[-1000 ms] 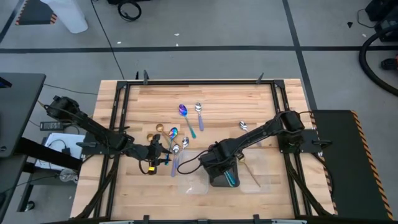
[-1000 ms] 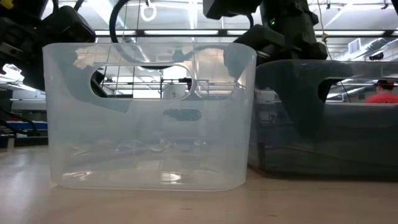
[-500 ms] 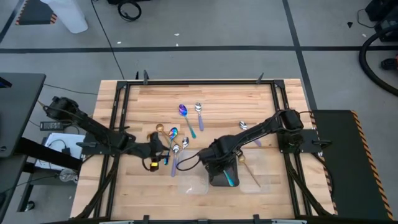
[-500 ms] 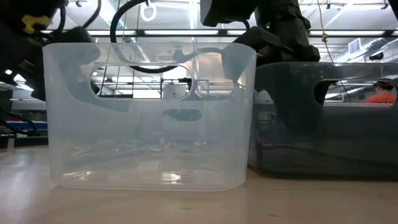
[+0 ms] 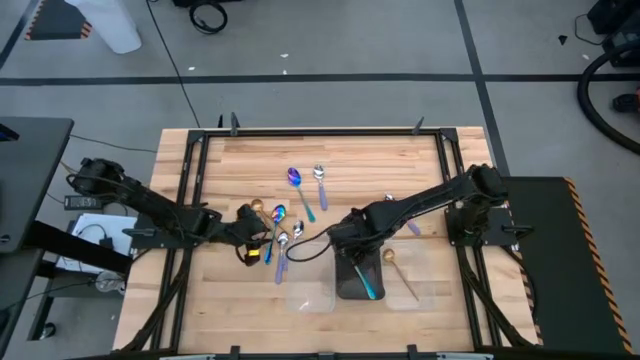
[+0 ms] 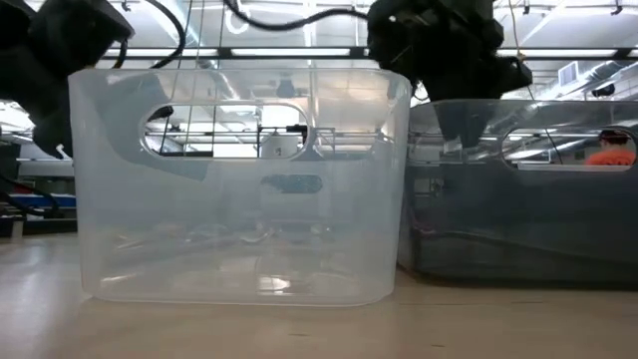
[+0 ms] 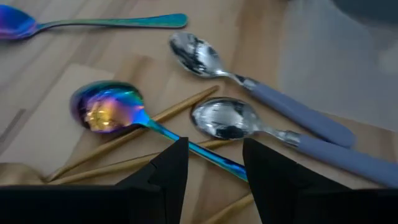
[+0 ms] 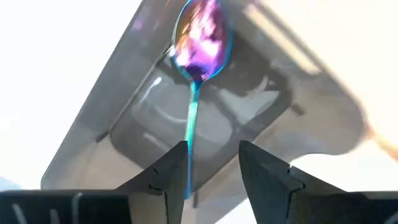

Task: Sort silverware by color (type)
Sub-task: Put the purple into the left transparent bin

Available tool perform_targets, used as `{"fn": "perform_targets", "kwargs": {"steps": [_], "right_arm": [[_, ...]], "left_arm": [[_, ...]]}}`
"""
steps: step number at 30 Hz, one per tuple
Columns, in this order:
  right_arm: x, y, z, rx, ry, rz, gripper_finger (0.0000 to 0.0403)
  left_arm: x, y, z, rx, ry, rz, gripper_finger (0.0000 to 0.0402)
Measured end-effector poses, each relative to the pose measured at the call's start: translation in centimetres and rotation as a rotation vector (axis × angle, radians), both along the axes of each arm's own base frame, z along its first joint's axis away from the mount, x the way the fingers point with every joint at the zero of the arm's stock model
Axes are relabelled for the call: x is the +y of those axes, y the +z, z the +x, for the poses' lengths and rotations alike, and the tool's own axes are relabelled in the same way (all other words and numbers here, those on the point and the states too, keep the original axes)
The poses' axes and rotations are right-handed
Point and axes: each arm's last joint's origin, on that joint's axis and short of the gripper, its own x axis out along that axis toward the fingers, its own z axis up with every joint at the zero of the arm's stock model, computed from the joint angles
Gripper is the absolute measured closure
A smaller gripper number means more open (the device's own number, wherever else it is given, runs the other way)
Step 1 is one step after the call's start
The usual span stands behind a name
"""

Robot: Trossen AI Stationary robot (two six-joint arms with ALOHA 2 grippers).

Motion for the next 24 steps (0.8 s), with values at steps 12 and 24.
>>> {"fn": "perform_targets", "kwargs": {"steps": [12,24], "right_arm": [[-4.0,1.6,0.4,-0.131,0.033,-0.475,0.0255],[-9.4,0.6,4.3,-0.310,0.083,-0.437,0.0264]], "left_arm": [[1.9,0.0,0.3,0.001,0.114,0.074,0.0257],[1.1,-0.1,0.1,0.020,0.088,0.024,0.0257]]}}
